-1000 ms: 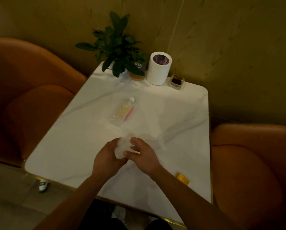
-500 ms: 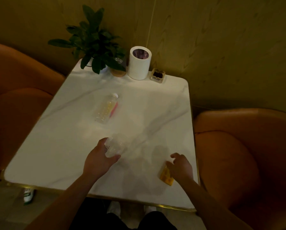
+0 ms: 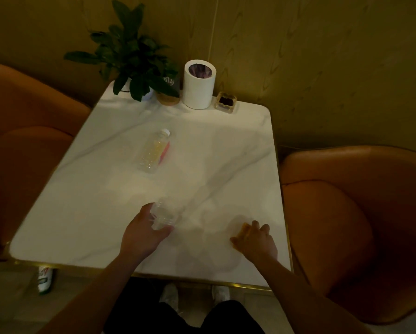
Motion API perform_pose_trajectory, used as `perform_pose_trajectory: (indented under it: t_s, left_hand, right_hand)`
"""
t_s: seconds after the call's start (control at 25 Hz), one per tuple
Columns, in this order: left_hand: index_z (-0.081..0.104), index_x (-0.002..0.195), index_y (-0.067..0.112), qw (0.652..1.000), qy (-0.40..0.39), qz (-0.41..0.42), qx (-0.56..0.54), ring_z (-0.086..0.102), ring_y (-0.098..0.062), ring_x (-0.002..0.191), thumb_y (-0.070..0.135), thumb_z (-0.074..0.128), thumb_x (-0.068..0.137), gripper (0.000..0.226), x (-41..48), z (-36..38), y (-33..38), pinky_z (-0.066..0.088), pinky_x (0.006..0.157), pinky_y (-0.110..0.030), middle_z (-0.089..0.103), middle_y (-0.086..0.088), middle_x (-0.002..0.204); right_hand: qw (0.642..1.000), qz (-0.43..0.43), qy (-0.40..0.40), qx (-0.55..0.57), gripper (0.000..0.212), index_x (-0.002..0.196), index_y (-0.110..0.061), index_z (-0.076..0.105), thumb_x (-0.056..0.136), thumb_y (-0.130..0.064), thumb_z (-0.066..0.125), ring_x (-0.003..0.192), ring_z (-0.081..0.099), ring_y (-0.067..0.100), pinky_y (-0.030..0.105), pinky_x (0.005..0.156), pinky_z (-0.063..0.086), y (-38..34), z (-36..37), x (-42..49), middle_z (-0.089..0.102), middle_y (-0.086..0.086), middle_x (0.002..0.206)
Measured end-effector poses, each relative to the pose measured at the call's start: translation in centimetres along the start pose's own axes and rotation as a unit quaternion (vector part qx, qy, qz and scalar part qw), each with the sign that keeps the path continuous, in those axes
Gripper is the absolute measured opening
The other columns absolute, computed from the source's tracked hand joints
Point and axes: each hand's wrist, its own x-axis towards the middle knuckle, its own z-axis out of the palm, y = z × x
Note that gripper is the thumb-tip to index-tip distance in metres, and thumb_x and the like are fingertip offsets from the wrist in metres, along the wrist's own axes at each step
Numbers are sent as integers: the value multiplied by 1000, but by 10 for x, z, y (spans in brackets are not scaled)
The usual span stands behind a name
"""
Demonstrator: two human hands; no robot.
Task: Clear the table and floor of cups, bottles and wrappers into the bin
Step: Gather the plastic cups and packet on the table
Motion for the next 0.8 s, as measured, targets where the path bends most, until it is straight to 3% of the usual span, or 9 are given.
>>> perform_pose_trajectory:
  t_s: [0.2, 0.36, 0.44, 0.52, 0.64, 0.72, 0.8]
  left_hand:
    - [47, 132, 27, 1000, 8, -9, 3, 69, -21, 92, 45, 84, 63, 80, -3, -7, -5, 45, 71, -28, 59, 7, 95]
    - [47, 132, 27, 1000, 7, -18, -4, 69, -20, 94, 44, 84, 63, 81, -4, -9, -6, 45, 72, -27, 59, 8, 96]
    - [47, 132, 28, 1000, 7, -14, -8, 68, -20, 92, 44, 84, 62, 81, -5, -10, -4, 44, 71, -26, 59, 10, 94]
    - [46, 132, 28, 1000, 6, 4, -12, 66, -17, 86, 44, 85, 62, 82, -6, -13, 0, 42, 70, -25, 59, 11, 93]
    - [45, 133, 31, 999, 11, 45, -21, 59, -12, 81, 43, 85, 60, 84, -7, -16, 10, 43, 70, -25, 60, 11, 95]
    - [45, 134, 30, 998, 16, 62, -28, 61, -15, 85, 42, 85, 60, 84, -7, -18, 20, 47, 74, -27, 63, 8, 99]
    - [47, 136, 25, 997, 17, 65, -42, 63, -18, 94, 36, 86, 65, 81, -6, -19, 30, 49, 81, -28, 65, 3, 107]
  right_hand:
    - [1000, -18, 21, -2, 62, 129, -14, 40, 78, -35, 69, 112, 54, 37, 45, 93, 52, -6, 11, 4, 41, 13, 122]
    - [1000, -27, -8, -1, 79, 138, -21, 34, 70, -37, 71, 116, 50, 36, 43, 93, 49, -17, 9, 6, 46, 15, 126]
    - [995, -74, -23, 69, 90, 145, -29, 31, 65, -35, 73, 113, 55, 31, 40, 91, 52, -38, 2, 2, 52, 12, 124]
    - [959, -119, -48, 252, 91, 143, -38, 36, 62, -27, 76, 104, 63, 23, 34, 82, 56, -71, -15, -5, 58, 3, 115]
    - [861, -148, -64, 482, 68, 120, -47, 55, 60, -24, 75, 97, 65, 24, 40, 78, 61, -124, -50, -16, 60, 4, 107]
    - [823, -176, -71, 535, 63, 112, -44, 59, 56, -26, 77, 96, 67, 23, 42, 79, 62, -150, -67, -23, 62, 7, 106]
    - [831, -210, -73, 510, 67, 112, -44, 56, 51, -30, 80, 86, 68, 8, 30, 73, 60, -167, -72, -34, 63, 1, 103]
